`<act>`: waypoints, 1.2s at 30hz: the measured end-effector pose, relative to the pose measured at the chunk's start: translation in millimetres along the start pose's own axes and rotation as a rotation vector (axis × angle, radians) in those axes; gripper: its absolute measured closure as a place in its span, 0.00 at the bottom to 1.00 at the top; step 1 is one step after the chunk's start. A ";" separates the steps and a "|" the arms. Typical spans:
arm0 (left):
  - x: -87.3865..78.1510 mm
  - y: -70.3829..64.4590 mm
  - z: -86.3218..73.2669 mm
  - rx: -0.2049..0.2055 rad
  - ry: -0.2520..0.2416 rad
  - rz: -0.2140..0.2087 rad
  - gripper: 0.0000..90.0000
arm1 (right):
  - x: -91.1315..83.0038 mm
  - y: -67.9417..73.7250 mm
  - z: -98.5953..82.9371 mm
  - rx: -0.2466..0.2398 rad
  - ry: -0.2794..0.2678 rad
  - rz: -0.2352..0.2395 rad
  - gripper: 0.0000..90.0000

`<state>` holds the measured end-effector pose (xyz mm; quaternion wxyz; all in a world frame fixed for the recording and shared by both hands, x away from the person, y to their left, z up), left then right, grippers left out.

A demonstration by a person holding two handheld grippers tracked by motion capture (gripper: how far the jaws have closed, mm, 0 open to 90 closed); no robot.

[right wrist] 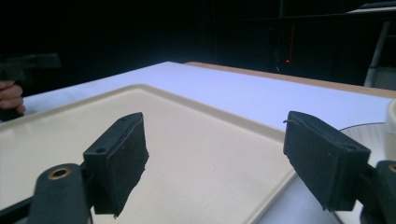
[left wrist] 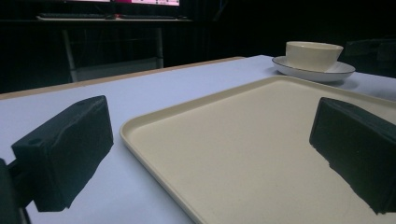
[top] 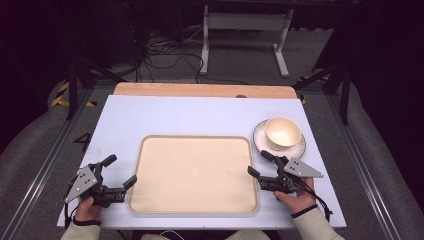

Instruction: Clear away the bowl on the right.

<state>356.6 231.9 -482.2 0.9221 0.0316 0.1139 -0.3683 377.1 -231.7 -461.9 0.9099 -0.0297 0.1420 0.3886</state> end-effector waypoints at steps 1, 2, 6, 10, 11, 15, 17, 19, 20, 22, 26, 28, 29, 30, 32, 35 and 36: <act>0.0 0.0 0.0 0.000 0.000 0.000 0.00 | -1.4 -1.5 4.4 0.005 -0.010 -0.005 0.24; 0.0 0.0 0.0 0.000 0.000 0.000 0.00 | -1.4 -1.5 4.4 0.005 -0.010 -0.005 0.24; 0.2 0.0 0.1 -0.001 0.000 0.000 0.00 | -6.3 -4.5 20.5 0.006 -0.045 -0.016 0.24; 0.1 0.2 0.0 -0.001 0.003 -0.002 0.00 | -8.4 -6.0 34.6 -0.008 -0.068 -0.024 0.24; 0.2 0.3 0.0 -0.002 0.003 -0.002 0.00 | -9.0 -6.7 40.7 -0.012 -0.073 -0.028 0.24; 0.1 0.5 -0.1 -0.002 0.006 -0.002 0.00 | -9.2 -5.5 46.1 0.003 -0.069 -0.006 0.24; 0.2 0.5 -0.1 -0.004 0.008 -0.002 0.00 | -8.9 -4.2 49.6 -0.001 -0.062 0.005 0.24; 0.5 0.5 0.0 -0.004 0.007 -0.001 0.00 | -8.5 -1.7 54.4 -0.007 -0.051 0.014 0.24; 0.5 0.5 0.0 -0.004 0.007 -0.001 0.00 | -8.3 -0.6 56.8 -0.009 -0.052 0.019 0.24; 0.5 0.5 0.0 -0.004 0.008 0.000 0.00 | -8.4 0.0 58.6 -0.011 -0.054 0.021 0.24; 0.8 0.6 0.1 -0.007 0.005 0.001 0.00 | -10.4 3.4 69.8 -0.018 -0.068 0.031 0.24; 0.9 0.6 0.1 -0.007 0.006 0.001 0.00 | -11.0 5.9 75.4 -0.014 -0.068 0.059 0.25; 0.9 0.6 0.1 -0.007 0.006 0.001 0.00 | -11.0 5.9 75.4 -0.014 -0.068 0.059 0.25; 0.6 0.6 0.0 -0.005 0.009 -0.001 0.00 | -10.9 8.6 76.8 -0.003 -0.032 0.090 0.30; 0.6 0.5 0.0 -0.004 0.009 0.000 0.00 | -10.8 9.1 78.2 -0.012 -0.034 0.089 0.30; 0.7 0.6 0.0 -0.005 0.009 -0.001 0.00 | -10.8 7.7 87.1 -0.034 -0.066 0.066 0.31; 0.9 0.6 0.1 -0.006 0.007 0.000 0.00 | -10.5 7.0 88.5 -0.036 -0.070 0.061 0.31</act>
Point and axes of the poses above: each handheld gripper's, and its own axes: x roughly forward along the jaws, z roughly out of its top, y roughly to its left, the point moved 6 cm from there along x, roughly forward along the jaws, and after that the axes turned 8 degrees about y, right-handed, at the moved point
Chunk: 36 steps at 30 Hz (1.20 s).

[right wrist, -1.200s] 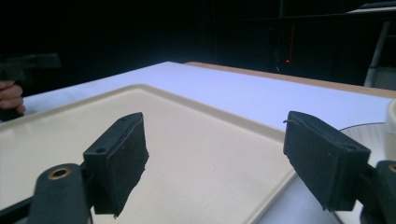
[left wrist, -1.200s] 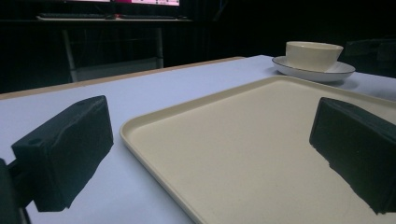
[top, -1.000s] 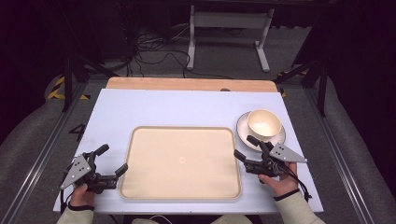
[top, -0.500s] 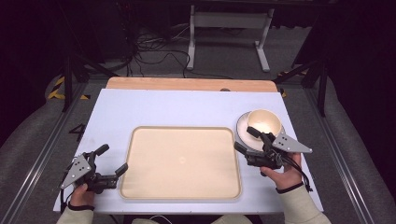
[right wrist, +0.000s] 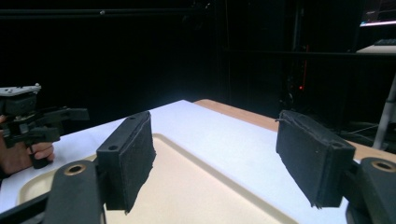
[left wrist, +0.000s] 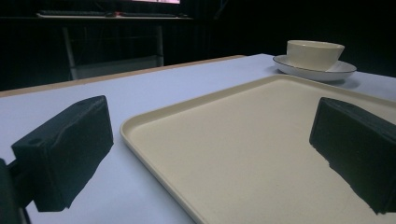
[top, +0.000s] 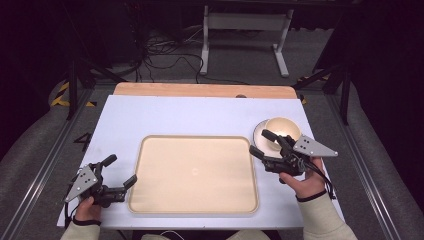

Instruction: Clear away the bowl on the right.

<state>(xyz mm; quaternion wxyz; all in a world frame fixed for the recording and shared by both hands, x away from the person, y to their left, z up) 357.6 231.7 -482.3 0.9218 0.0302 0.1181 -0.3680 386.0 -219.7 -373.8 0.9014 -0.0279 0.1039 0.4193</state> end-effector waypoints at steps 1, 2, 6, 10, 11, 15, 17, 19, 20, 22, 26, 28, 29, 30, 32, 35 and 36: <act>0.0 0.0 0.0 0.000 0.000 0.000 0.00 | 0.5 -0.5 0.9 -0.003 -0.004 -0.003 0.31; 0.1 0.0 0.0 -0.001 -0.001 0.000 0.00 | 0.7 -1.4 1.5 -0.005 -0.004 -0.009 0.31; 0.1 0.0 0.0 -0.001 -0.001 0.000 0.00 | 0.9 -3.2 3.0 0.004 -0.008 -0.017 0.33; 0.1 0.0 0.0 -0.002 -0.001 0.001 0.00 | 2.4 -7.8 3.6 0.018 -0.016 -0.005 0.35; 0.1 0.0 0.0 -0.003 -0.001 0.001 0.00 | 3.3 -10.2 4.0 0.014 -0.017 -0.007 0.35; 0.2 0.0 0.0 -0.003 0.000 0.002 0.00 | 5.4 -22.9 4.9 0.037 0.002 -0.016 0.37; 0.2 0.1 0.0 -0.004 0.001 0.002 0.00 | 4.9 -30.0 6.5 0.047 0.009 -0.025 0.38; 0.3 0.1 0.0 -0.003 0.002 0.002 0.00 | 3.9 -38.6 7.7 0.066 0.041 -0.047 0.37; 0.3 0.1 0.0 -0.002 0.002 0.003 0.00 | 3.4 -42.5 7.7 0.095 0.058 -0.058 0.37; 0.3 0.0 0.0 -0.002 0.002 0.003 0.00 | 2.5 -49.0 9.2 0.101 0.069 -0.071 0.37; 0.3 0.1 0.0 -0.002 0.002 0.002 0.00 | 0.8 -59.5 12.1 0.094 0.084 -0.103 0.37; 0.3 0.1 0.0 -0.003 0.002 0.002 0.00 | -0.3 -66.6 14.5 0.082 0.086 -0.119 0.37; 0.3 0.1 0.0 -0.003 0.002 0.002 0.00 | -0.9 -73.5 15.5 0.075 0.090 -0.129 0.37; 0.3 0.1 0.0 -0.003 0.002 0.002 0.00 | -0.9 -73.5 15.5 0.075 0.090 -0.129 0.37; 0.3 0.0 0.0 -0.004 0.002 0.003 0.00 | -0.5 -83.4 12.6 0.073 0.133 -0.147 0.37; 0.4 0.1 0.0 -0.004 0.003 0.003 0.00 | -1.7 -92.2 11.3 0.075 0.154 -0.170 0.39; 0.4 0.1 0.0 -0.004 0.003 0.003 0.00 | -2.0 -94.1 11.1 0.083 0.158 -0.176 0.39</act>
Point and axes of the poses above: each handheld gripper's, and its own axes: x roughly forward along the jaws, z roughly out of its top, y roughly to its left, the point moved 6 cm from there along x, roughly forward along the jaws, and after that the axes turned 8 degrees about y, right-handed, at the moved point
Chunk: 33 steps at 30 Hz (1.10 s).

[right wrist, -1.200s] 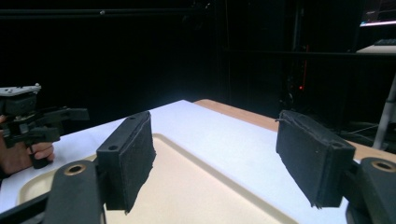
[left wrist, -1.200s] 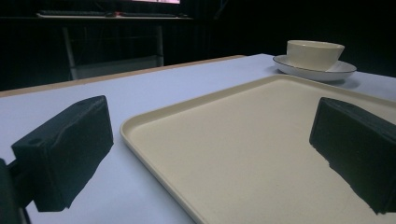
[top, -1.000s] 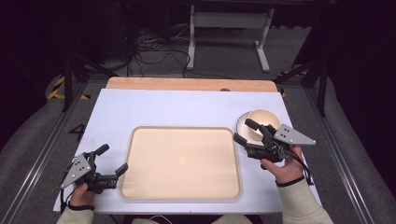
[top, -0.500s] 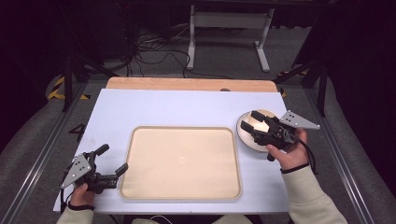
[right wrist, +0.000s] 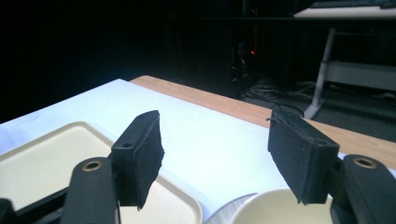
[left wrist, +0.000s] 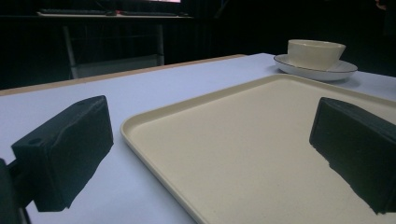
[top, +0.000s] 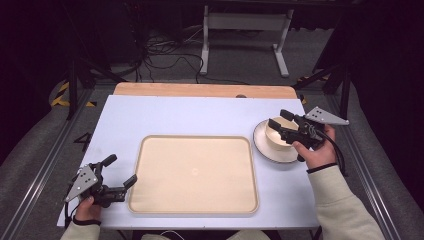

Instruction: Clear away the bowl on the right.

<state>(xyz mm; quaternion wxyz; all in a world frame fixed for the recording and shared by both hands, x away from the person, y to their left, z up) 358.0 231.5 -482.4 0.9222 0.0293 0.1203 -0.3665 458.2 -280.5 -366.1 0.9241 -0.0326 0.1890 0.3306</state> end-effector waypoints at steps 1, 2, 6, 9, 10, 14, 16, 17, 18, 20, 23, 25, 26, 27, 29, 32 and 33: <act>0.0 0.0 0.0 0.001 0.000 0.000 0.00 | -0.1 -2.6 0.1 0.006 0.002 -0.006 0.41; 0.0 -0.1 0.0 0.002 0.001 -0.001 0.00 | -0.3 -4.9 0.3 0.016 0.002 -0.008 0.42; 0.0 -0.1 0.0 0.001 0.001 -0.001 0.00 | -1.1 -12.8 -0.2 0.041 0.017 -0.026 0.46; 0.1 0.0 0.0 0.001 0.000 0.000 0.00 | -2.2 -19.3 1.1 0.053 0.013 -0.043 0.46; 0.1 0.0 0.0 0.001 0.001 0.001 0.00 | -2.9 -21.6 1.7 0.057 0.012 -0.053 0.46; 0.2 0.0 0.0 0.001 0.003 0.001 0.00 | -6.6 -32.5 3.3 0.078 0.004 -0.081 0.45; 0.3 0.0 0.0 0.000 0.003 0.001 0.00 | -7.5 -37.0 2.9 0.084 0.005 -0.089 0.44; 0.3 0.0 0.0 0.000 0.003 0.001 0.00 | -7.9 -39.4 2.2 0.095 0.011 -0.092 0.43; 0.3 0.0 0.0 0.000 0.003 0.001 0.00 | -8.4 -41.4 1.8 0.100 0.013 -0.097 0.43; 0.3 0.0 0.0 0.001 0.003 0.001 0.00 | -10.1 -46.9 0.6 0.111 0.018 -0.112 0.43; 0.4 0.3 0.0 0.000 0.005 0.004 0.00 | -12.6 -55.0 -2.6 0.122 0.045 -0.153 0.48; 0.4 0.3 0.0 0.000 0.005 0.004 0.00 | -12.4 -60.1 -5.6 0.132 0.077 -0.187 0.48; 0.5 0.3 0.0 -0.001 0.005 0.004 0.00 | -12.2 -62.7 -7.2 0.135 0.098 -0.203 0.48; 0.5 0.3 0.0 -0.001 0.005 0.004 0.00 | -12.2 -62.7 -7.2 0.135 0.098 -0.203 0.48; 0.4 0.3 0.0 0.000 0.005 0.005 0.00 | -12.4 -68.2 -11.4 0.144 0.147 -0.217 0.48; 0.5 0.3 0.0 -0.001 0.005 0.005 0.00 | -10.4 -75.6 -18.6 0.170 0.216 -0.246 0.52; 0.5 0.3 0.0 -0.001 0.005 0.005 0.00 | -10.4 -75.6 -18.6 0.170 0.216 -0.246 0.52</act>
Point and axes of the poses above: each handheld gripper's, and its own axes: x roughly forward along the jaws, z roughly out of its top, y roughly to its left, the point moved 6 cm from there along x, roughly forward along the jaws, and after that the axes turned 8 degrees about y, right-handed, at the moved point
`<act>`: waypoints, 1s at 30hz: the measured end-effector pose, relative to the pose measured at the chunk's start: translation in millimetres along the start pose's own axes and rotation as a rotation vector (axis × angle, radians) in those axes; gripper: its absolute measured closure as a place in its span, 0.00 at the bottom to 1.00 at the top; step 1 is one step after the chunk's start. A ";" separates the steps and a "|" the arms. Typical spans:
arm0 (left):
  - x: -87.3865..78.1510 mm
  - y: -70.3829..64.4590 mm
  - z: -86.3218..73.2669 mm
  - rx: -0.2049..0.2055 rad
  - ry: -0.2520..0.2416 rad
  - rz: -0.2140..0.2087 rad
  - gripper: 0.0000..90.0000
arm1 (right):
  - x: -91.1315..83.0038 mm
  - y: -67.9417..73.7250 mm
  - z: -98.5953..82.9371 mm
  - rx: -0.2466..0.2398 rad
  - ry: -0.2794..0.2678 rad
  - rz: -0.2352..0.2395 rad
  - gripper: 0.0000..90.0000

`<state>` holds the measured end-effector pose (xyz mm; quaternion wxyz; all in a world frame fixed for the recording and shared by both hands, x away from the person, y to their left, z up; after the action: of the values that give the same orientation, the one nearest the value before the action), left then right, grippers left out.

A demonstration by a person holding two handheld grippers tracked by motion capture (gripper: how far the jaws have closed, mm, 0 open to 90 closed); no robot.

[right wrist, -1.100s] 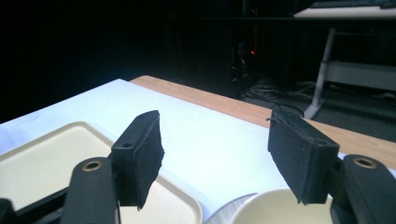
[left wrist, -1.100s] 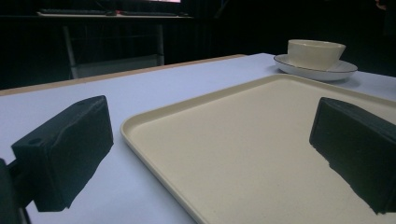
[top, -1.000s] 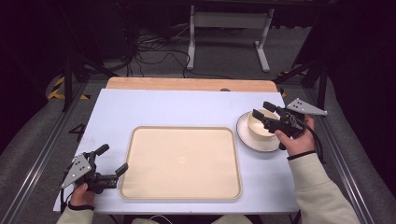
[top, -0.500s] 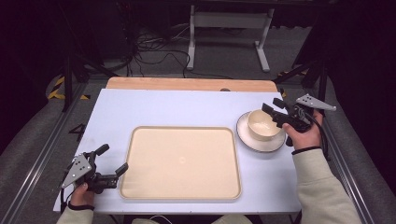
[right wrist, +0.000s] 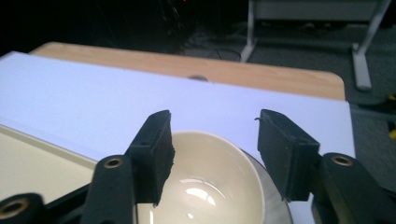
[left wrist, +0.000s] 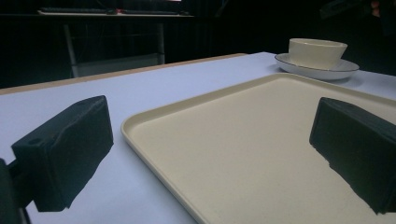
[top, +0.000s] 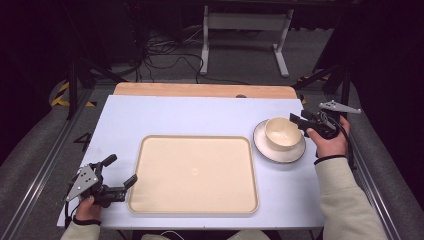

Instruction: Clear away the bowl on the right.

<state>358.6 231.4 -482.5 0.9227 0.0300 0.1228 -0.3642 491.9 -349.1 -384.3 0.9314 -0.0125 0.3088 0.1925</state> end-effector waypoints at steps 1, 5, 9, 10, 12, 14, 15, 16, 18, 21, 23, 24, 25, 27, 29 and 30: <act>0.1 -0.1 0.0 -0.001 0.000 -0.002 0.00 | 1.9 -1.9 -1.7 0.004 0.019 -0.011 0.53; 0.1 -0.2 0.0 -0.001 0.000 -0.001 0.00 | 15.1 -7.7 -5.9 0.038 0.035 -0.040 0.51; 0.0 -0.1 -0.1 0.000 0.002 -0.002 0.00 | 25.3 -11.7 -11.7 0.055 0.119 -0.063 0.48; 0.1 -0.1 0.0 0.000 0.001 -0.001 0.00 | 25.3 -11.7 -11.7 0.055 0.119 -0.063 0.48; -0.1 -0.1 -0.1 0.000 0.002 -0.002 0.00 | 31.5 -15.6 -18.1 0.063 0.176 -0.083 0.50; 0.0 -0.1 -0.1 0.000 0.003 -0.002 0.00 | 34.1 -17.3 -21.9 0.090 0.203 -0.073 0.50; 0.0 -0.1 -0.1 0.000 0.003 -0.002 0.00 | 34.1 -17.3 -21.9 0.090 0.203 -0.073 0.50; 0.0 -0.1 -0.1 -0.001 0.003 -0.001 0.00 | 36.8 -19.7 -26.7 0.095 0.242 -0.071 0.50; 0.0 -0.1 -0.1 0.000 0.003 -0.001 0.00 | 37.4 -20.1 -27.9 0.102 0.252 -0.072 0.50; 0.1 -0.1 -0.1 0.000 0.003 -0.001 0.00 | 38.9 -23.3 -32.9 0.116 0.298 -0.084 0.52; 0.1 -0.2 -0.1 0.000 0.004 -0.001 0.00 | 39.2 -24.3 -33.6 0.117 0.306 -0.087 0.54; 0.0 -0.1 -0.1 0.001 0.004 -0.001 0.00 | 39.4 -24.6 -35.6 0.133 0.329 -0.081 0.61; 0.1 -0.1 -0.1 0.000 0.004 -0.001 0.00 | 39.4 -24.6 -35.6 0.133 0.329 -0.081 0.61; 0.1 -0.1 -0.1 0.001 0.004 -0.001 0.00 | 40.3 -24.6 -37.1 0.139 0.346 -0.076 0.63; 0.1 -0.1 -0.1 0.000 0.004 -0.001 0.00 | 41.6 -24.8 -38.5 0.140 0.364 -0.076 0.65; 0.1 -0.1 -0.1 0.000 0.004 -0.001 0.00 | 43.6 -24.5 -39.6 0.147 0.379 -0.069 0.68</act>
<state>358.5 231.3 -482.6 0.9222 0.0306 0.1245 -0.3647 510.3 -362.1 -444.0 0.8612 0.0088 0.4909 0.1315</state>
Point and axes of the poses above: each handheld gripper's, and its own axes: x roughly forward along the jaws, z roughly out of its top, y roughly to its left, the point moved 6 cm from there along x, roughly forward along the jaws, and after that the axes turned 8 degrees about y, right-handed, at the moved point
